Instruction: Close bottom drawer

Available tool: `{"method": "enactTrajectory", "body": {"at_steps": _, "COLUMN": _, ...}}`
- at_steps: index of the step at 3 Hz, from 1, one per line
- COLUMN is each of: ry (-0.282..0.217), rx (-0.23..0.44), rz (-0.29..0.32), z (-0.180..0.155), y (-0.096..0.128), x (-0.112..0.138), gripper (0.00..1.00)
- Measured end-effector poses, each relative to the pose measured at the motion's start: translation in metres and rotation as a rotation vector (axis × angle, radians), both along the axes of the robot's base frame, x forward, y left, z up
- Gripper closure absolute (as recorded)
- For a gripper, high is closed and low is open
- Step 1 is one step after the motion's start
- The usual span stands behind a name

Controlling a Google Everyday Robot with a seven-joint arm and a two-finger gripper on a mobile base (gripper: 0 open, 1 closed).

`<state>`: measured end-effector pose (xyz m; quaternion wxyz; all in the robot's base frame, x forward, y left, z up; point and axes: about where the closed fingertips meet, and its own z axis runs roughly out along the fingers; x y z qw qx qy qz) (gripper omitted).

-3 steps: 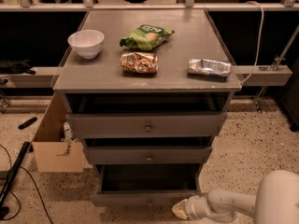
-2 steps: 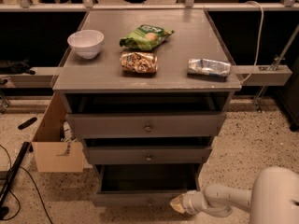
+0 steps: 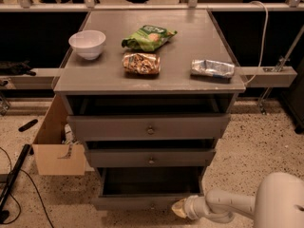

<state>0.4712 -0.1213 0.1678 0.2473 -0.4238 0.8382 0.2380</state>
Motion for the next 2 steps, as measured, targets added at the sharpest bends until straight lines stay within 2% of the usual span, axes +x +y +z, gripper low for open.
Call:
{"method": "enactTrajectory", "body": {"at_steps": 1, "ry": -0.007, "rx": 0.002, "rz": -0.006, "z": 0.003, "y": 0.0, "x": -0.013, "gripper": 0.59}}
{"method": "enactTrajectory", "body": {"at_steps": 2, "ry": 0.03, "rx": 0.019, "rz": -0.011, "z": -0.008, "y": 0.002, "x": -0.016, "gripper": 0.35}}
